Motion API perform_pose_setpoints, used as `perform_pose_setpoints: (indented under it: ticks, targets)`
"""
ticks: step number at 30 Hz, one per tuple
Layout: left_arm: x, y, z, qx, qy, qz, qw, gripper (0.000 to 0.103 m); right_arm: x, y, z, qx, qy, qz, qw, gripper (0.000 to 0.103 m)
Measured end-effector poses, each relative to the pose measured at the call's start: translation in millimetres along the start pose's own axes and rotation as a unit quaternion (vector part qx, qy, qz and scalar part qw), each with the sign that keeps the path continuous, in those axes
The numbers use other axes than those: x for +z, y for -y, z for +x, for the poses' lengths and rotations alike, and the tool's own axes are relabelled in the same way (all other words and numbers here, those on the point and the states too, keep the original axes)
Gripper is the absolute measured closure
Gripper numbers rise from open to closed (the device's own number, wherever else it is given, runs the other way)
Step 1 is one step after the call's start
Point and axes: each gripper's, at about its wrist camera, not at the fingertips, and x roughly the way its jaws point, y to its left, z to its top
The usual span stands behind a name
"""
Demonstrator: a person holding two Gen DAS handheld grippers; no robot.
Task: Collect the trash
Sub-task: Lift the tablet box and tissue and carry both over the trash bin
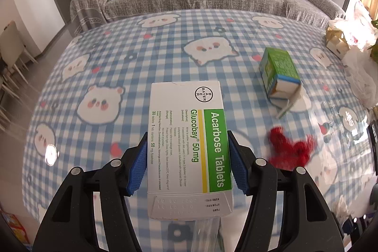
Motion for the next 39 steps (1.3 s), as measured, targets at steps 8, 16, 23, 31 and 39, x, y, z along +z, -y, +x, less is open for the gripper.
perform_pose_setpoints:
  ticks: [8,16,23,31,39]
  targets:
    - [-42,-19,-28,0.005,0.002,-0.001,1.0,0.043,-12,-2,-20,0.0,0.008,0.0,1.0,0.087]
    - [-82,-33,-78,-0.004,0.028,0.001,0.9996,0.043,-25,-8,-40,0.007,0.015,0.001,1.0,0.087]
    - [-129,-48,-102,-0.015,0.033,-0.013,0.9993,0.043,-34,-19,-58,0.016,0.029,0.001,0.999,0.087]
    - [-176,-58,-123,-0.019,0.041,-0.027,0.9986,0.043,-45,-31,-76,0.023,0.045,-0.008,0.999,0.087]
    - [-218,-57,-124,-0.023,0.035,-0.039,0.9984,0.043,-65,-34,-88,0.025,0.049,-0.01,0.998,0.087]
